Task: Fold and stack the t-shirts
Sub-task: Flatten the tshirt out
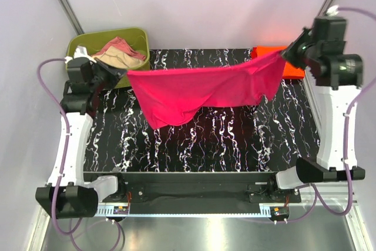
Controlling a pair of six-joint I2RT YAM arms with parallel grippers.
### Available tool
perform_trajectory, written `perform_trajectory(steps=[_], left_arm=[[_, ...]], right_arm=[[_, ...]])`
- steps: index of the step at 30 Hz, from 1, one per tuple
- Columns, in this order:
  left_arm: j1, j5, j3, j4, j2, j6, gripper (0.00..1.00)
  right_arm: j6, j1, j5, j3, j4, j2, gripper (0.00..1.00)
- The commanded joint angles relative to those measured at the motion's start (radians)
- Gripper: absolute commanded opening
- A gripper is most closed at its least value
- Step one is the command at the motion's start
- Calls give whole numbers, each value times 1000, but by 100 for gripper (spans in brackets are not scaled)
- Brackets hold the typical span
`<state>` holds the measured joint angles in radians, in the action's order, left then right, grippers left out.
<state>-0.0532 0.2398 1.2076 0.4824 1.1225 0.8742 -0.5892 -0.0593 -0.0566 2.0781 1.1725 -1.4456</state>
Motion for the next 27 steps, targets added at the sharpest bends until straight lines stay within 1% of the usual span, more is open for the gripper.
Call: perform_trajectory(steps=[1,2,3,4,5,6,7,8,11,12,13,15,16,19,23,26,27], left_arm=[[22,32,122,-151,-21,49,0],[26,67,159,-194,-21,27,0],[26,100,184,-276,-21,8,0],[27,134,214,-283,-26,-15,0],[36,141,278,-281,-29,-65,0],[42,145,308,-272,-35,-95,0],[49,135,337,-256,-55,-121,0],[79,122,386,-233,-65,-174,0],[143,73,450,-170,-144,-257,0],[157,55,461,-145,-168,-268,0],[170,15,472,-131,-215,-279,0],[214,-25,510,-82,-257,-331,0],[226,-69,520,-65,-294,-343,0],[265,-134,514,-28,-355,-363,0],[277,-168,489,-4,-371,-385,0],[280,-206,478,19,-333,-400,0],[279,-214,471,21,-322,-405,0]], right_arm=[[63,9,-86,273,104,-12,0],[81,9,-81,322,105,-12,0],[91,10,-80,409,101,-6,0],[101,9,-84,446,99,10,0],[126,9,-86,479,98,20,0],[138,9,-89,532,93,33,0],[150,10,-91,549,84,68,0],[175,9,-86,556,70,92,0],[212,9,-65,495,-37,233,0],[218,10,-49,449,-103,270,0],[229,9,-43,430,-131,339,0],[244,10,-48,398,-181,396,0],[249,10,-51,395,-191,436,0],[246,10,-49,396,-208,471,0],[223,9,-43,347,-232,479,0],[224,10,-71,235,-269,481,0],[223,9,-78,156,-305,484,0]])
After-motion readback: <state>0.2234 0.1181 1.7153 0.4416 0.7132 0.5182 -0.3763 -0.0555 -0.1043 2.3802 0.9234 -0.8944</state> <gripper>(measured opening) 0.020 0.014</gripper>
